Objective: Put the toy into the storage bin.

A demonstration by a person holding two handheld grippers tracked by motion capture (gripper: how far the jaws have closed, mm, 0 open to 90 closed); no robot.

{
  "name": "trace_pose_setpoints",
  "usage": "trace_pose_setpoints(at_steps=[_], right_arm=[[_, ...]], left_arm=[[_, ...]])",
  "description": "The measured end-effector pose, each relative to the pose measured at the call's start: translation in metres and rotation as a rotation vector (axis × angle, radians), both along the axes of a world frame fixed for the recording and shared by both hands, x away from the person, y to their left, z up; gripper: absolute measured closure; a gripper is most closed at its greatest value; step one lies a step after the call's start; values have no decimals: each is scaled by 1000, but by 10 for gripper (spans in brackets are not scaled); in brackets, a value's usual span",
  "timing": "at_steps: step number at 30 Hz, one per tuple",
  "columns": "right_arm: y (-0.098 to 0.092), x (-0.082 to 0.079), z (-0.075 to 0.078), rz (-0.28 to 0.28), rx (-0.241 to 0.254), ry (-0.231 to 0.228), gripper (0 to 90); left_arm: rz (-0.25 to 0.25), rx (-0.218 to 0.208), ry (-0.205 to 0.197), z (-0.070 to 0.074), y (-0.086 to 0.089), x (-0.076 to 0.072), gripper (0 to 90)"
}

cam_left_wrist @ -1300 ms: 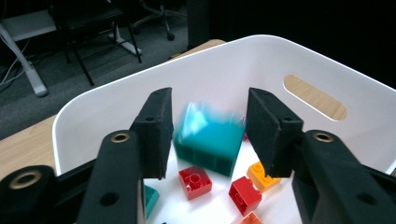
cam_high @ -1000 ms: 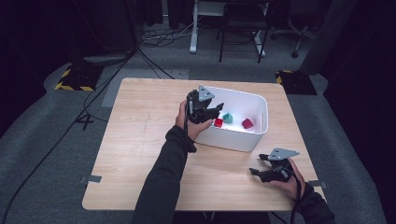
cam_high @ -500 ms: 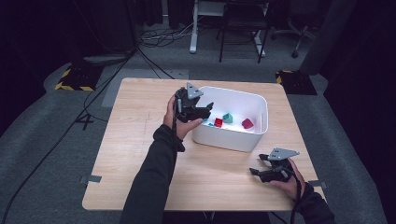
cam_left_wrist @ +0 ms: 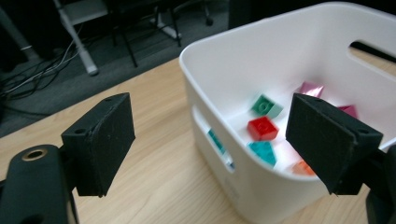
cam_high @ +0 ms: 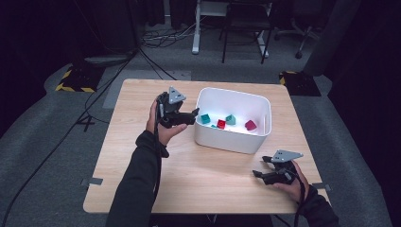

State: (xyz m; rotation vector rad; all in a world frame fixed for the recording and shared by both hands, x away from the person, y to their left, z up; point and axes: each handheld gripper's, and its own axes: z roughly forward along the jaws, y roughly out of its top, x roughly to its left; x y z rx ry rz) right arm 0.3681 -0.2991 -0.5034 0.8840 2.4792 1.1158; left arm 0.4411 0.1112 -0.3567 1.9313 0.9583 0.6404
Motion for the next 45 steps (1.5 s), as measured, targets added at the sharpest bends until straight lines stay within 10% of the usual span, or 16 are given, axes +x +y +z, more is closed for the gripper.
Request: trace_pose_setpoints(at_steps=[29,45], right_arm=[[0,0,0,1,2,6,233],[0,1,0,3,3,4,231]], left_arm=[[-8,223,142,-72,44,-61,161],[-80,195,235,-119,46,-105,175]])
